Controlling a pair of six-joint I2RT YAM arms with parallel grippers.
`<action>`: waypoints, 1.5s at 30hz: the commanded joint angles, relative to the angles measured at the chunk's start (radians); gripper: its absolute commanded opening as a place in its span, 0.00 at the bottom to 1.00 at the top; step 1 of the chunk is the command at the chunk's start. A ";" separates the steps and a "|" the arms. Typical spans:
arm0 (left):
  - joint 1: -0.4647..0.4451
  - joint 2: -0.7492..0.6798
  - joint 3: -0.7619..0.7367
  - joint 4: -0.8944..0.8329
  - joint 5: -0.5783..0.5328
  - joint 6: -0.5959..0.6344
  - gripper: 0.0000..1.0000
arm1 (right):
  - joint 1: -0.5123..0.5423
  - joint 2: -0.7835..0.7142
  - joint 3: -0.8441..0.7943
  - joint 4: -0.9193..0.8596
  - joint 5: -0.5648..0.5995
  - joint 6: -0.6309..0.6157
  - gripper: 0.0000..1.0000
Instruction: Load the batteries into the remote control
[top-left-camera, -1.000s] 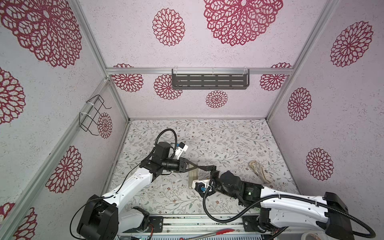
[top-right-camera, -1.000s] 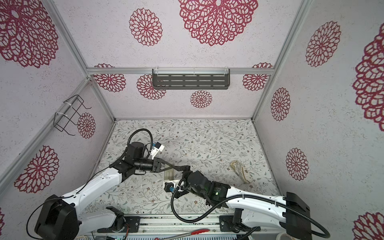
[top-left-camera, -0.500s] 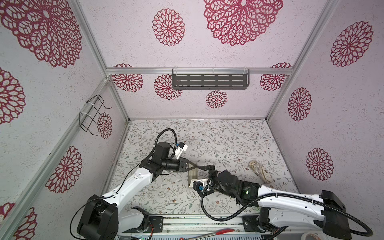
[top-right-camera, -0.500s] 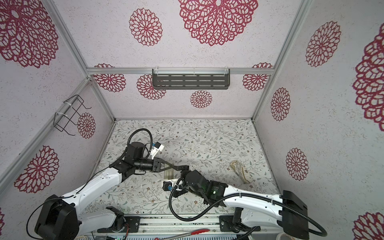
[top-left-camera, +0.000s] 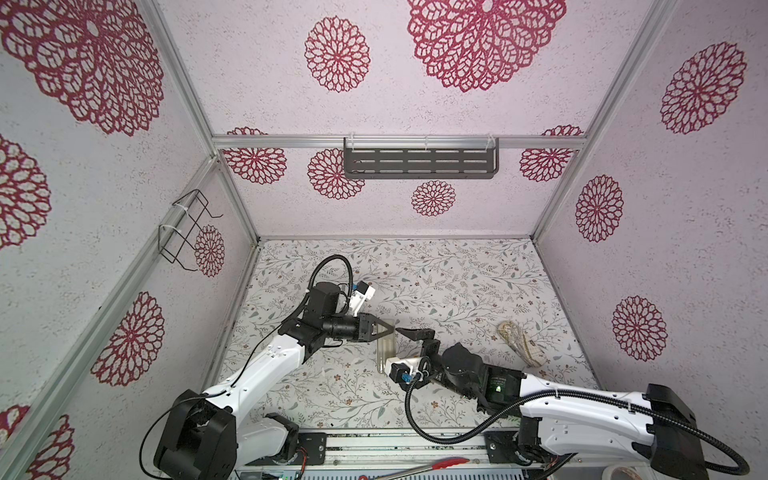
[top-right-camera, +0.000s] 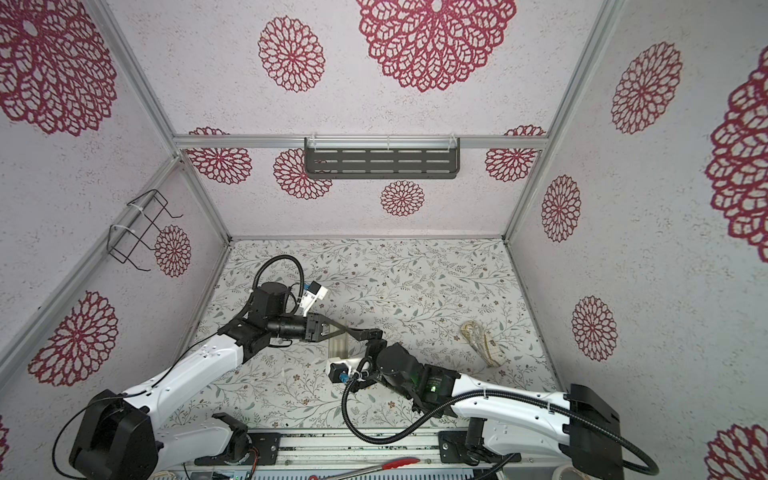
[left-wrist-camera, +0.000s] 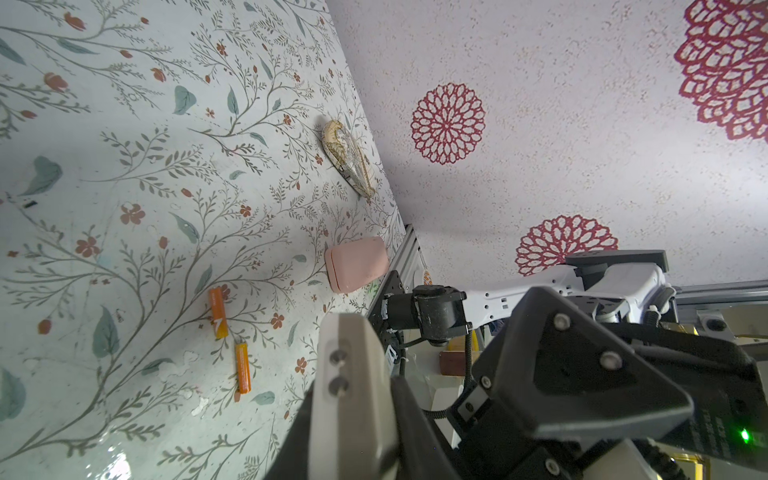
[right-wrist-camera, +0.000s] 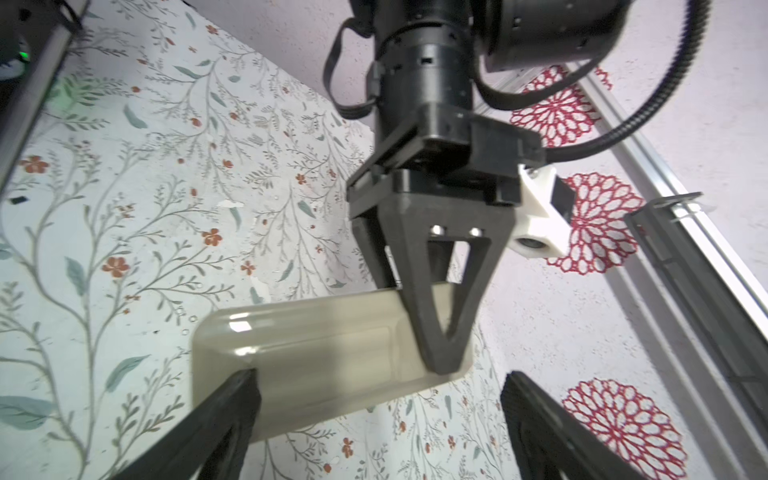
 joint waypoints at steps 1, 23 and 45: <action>-0.006 -0.006 0.012 -0.020 0.046 0.003 0.00 | -0.007 -0.043 0.000 0.095 0.076 -0.027 0.95; 0.001 -0.009 0.015 -0.035 0.060 0.017 0.00 | -0.007 -0.002 0.081 -0.104 -0.125 0.076 0.97; 0.001 0.000 0.014 -0.026 0.066 0.010 0.00 | -0.012 0.038 0.067 -0.018 0.011 0.023 0.96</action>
